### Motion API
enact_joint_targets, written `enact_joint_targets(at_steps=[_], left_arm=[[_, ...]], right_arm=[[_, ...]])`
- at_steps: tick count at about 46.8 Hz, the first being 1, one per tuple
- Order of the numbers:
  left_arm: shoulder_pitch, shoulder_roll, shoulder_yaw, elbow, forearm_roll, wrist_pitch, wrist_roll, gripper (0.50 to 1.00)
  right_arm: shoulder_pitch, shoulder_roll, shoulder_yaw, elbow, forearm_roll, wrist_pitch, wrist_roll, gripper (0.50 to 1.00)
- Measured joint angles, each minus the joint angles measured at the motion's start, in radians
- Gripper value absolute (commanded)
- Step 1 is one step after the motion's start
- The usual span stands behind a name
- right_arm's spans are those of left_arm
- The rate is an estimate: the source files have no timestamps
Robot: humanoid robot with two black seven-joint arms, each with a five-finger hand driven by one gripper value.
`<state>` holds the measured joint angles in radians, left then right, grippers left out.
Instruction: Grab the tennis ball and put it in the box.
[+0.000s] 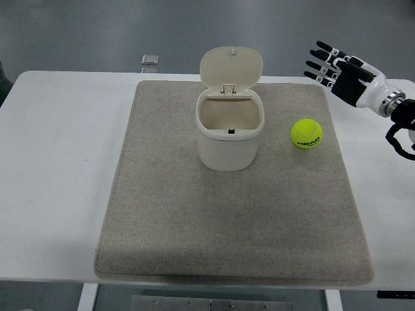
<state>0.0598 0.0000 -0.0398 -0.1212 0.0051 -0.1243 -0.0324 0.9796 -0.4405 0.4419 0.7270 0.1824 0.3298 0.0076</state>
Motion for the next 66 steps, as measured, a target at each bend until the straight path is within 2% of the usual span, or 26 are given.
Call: enact_joint_targets(at_steps=[31,57,66], left_arm=[[-0.006,0.000,-0.001,0.000,-0.001,0.000,0.000,0.996],[-0.006,0.000,-0.002,0.000,-0.001,0.000,0.000,0.996],[-0.006,0.000,-0.002,0.000,-0.001,0.000,0.000,0.996]], right_arm=[[0.008,-0.009,-0.002,-0.002,-0.005,0.000,0.011,0.913],[0.014,-0.009,-0.006,-0.002,-0.070,0.011,0.016,0.913],[0.033,-0.016,-0.011,-0.001,-0.176,0.016,0.062,0.913]])
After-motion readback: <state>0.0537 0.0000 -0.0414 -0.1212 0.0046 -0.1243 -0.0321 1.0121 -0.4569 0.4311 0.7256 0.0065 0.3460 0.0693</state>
